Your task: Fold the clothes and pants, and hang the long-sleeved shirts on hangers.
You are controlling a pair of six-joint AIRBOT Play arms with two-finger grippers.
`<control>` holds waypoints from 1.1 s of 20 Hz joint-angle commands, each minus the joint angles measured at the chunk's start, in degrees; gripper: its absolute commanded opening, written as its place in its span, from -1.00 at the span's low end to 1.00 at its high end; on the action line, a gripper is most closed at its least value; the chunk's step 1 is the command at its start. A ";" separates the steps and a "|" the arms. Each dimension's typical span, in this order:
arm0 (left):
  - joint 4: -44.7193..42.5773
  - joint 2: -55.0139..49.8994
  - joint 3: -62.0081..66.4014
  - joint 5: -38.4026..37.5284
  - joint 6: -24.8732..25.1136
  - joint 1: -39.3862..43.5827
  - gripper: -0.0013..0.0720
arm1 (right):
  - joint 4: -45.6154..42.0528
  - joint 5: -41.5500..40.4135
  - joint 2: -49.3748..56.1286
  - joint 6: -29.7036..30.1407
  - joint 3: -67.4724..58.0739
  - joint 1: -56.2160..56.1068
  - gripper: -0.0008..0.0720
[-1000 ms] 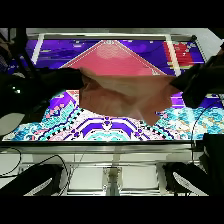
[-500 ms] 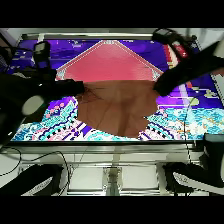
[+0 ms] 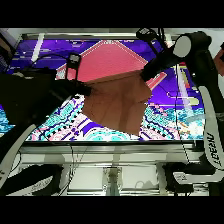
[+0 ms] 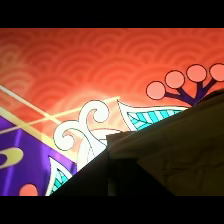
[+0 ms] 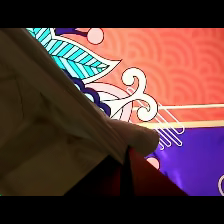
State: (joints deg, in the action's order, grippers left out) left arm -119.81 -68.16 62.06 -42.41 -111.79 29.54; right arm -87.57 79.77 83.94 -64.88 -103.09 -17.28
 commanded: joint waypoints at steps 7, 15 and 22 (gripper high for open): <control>-3.39 -1.81 -1.20 -4.37 32.04 4.24 -0.91 | 9.18 6.64 -2.14 2.54 17.38 1.16 -0.97; 12.83 -1.88 -2.51 -19.02 47.98 5.05 -0.91 | 15.21 -3.23 -10.21 2.62 42.18 1.16 -0.96; 16.44 -1.68 -3.28 -22.86 48.65 5.11 -0.90 | 20.92 -2.75 -10.23 2.64 48.22 1.16 -0.19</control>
State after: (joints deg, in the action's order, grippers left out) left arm -105.71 -69.97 58.94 -62.89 -64.36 34.61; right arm -69.19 76.79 73.93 -62.26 -56.90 -16.05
